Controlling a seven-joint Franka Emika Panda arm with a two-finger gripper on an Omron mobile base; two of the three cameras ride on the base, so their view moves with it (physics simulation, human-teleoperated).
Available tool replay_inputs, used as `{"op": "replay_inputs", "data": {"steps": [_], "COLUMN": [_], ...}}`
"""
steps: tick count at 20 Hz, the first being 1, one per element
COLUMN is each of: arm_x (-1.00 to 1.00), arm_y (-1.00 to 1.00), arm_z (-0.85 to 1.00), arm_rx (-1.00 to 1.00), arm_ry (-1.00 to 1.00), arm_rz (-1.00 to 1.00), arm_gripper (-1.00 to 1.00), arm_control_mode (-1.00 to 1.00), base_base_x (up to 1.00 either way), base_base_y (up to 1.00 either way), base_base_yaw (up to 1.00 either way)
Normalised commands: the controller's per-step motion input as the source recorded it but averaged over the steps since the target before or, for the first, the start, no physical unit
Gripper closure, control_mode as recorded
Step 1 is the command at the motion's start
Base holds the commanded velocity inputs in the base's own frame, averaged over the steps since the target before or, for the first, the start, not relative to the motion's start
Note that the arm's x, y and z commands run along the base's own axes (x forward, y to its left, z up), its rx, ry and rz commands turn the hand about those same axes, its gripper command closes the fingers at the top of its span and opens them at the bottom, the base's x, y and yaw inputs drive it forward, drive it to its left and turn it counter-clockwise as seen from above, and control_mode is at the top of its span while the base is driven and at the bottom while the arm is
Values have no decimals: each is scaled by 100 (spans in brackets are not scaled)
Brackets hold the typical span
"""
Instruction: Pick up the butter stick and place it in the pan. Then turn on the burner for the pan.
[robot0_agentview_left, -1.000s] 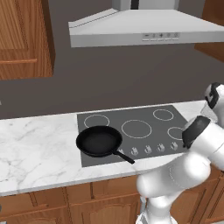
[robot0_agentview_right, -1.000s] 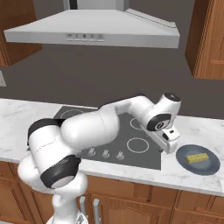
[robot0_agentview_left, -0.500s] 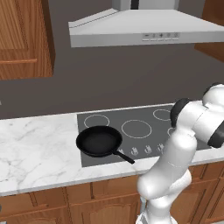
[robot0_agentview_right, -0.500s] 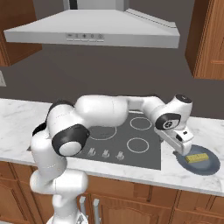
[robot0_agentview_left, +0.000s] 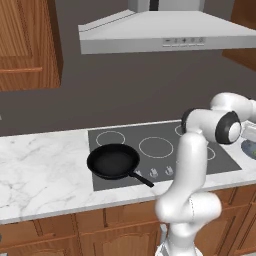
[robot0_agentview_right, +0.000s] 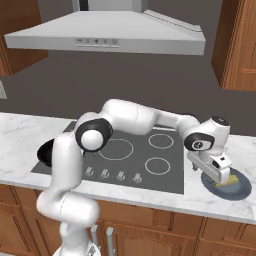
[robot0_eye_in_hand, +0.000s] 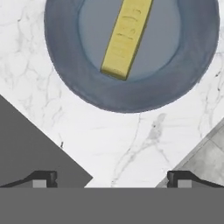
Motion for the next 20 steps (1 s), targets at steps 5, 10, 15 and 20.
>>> {"op": "replay_inputs", "data": {"steps": [5,10,15,20], "arm_x": [28,35,17,6], "arm_y": [-35,-11,0,-1], "arm_z": [-8,-30,-80,-30], "arm_rx": [2,0,0,0], "arm_ry": [0,0,-1,-1], "arm_rz": [-3,-1,-4,-12], "arm_gripper": [-100,-100,-100,-100], "arm_control_mode": [-100,-100,-100,-100], "base_base_x": [0,0,0,0], "base_base_y": [0,0,0,0], "base_base_yaw": [0,0,0,0]}}
